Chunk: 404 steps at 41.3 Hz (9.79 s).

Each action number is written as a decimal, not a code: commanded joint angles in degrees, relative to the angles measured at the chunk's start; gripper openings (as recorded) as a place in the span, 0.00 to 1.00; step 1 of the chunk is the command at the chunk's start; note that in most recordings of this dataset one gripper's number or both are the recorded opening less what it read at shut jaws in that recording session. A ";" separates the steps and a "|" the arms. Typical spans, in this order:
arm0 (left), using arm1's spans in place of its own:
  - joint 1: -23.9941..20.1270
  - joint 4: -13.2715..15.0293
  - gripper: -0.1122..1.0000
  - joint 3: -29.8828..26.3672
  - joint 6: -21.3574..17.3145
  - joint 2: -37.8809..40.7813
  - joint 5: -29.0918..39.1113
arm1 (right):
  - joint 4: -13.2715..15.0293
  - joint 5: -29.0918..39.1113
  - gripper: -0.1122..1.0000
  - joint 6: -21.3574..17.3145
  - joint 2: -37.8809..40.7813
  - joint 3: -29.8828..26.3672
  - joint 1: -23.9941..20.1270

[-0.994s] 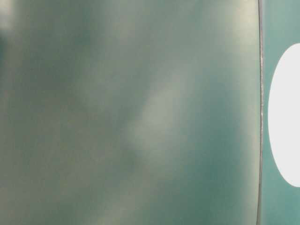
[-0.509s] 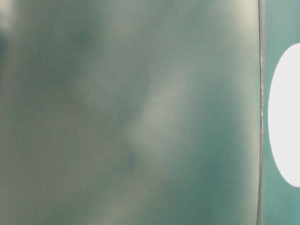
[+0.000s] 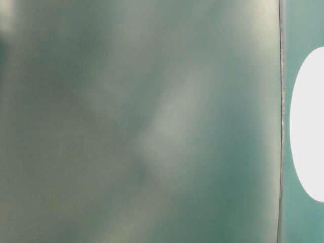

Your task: Scoop the yellow hexagonal prism block from the bowl with a spoon using the right arm.

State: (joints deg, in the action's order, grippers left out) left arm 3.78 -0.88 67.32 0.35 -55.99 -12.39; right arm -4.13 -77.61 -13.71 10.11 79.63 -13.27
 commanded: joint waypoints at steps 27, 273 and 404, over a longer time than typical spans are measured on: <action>0.09 -0.18 0.16 -1.41 0.09 0.53 -0.44 | -5.19 5.71 0.59 0.35 1.85 -2.29 -4.04; 0.09 -0.09 0.16 -1.49 0.00 0.70 -1.23 | -6.50 95.19 0.32 2.99 -13.27 -44.21 19.07; 0.18 -0.09 0.16 -1.67 0.18 -0.79 -0.26 | -4.48 81.91 0.18 -7.21 -27.51 -21.97 5.36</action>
State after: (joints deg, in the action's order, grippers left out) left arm 3.87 -0.88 67.24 0.44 -57.04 -12.39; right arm -8.00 5.63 -20.83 -17.84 58.54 -7.73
